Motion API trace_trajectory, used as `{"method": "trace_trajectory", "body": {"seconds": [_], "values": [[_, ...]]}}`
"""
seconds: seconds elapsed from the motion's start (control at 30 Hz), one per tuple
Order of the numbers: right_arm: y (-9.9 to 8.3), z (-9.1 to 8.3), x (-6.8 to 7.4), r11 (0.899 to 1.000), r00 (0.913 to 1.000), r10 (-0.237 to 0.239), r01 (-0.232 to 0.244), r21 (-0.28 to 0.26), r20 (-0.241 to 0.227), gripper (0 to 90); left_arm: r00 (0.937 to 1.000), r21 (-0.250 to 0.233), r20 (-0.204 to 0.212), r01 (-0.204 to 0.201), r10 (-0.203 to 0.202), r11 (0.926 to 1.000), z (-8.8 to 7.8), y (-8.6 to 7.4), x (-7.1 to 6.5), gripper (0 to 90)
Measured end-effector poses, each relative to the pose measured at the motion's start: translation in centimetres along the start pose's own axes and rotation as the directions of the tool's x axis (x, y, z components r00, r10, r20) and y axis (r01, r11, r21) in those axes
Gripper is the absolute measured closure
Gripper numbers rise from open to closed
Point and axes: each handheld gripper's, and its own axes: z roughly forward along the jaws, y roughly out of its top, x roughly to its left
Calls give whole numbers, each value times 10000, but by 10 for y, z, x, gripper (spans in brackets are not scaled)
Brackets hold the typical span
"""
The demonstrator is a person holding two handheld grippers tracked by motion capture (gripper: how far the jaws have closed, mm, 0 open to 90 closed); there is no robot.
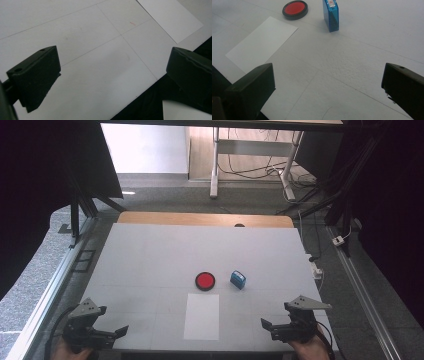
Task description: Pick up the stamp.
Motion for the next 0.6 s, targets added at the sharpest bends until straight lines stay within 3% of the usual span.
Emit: {"method": "trace_trajectory", "body": {"seconds": [0.4,0.6], "values": [[1,1,2,9996,9993,-275,277,96,-256,0,10000,65,-25,33,-33,10000,0,0,0,0],[4,0,6,9975,9970,-700,697,-122,-326,0,10000,64,-1,87,-87,9999,0,0,1,0]]}}
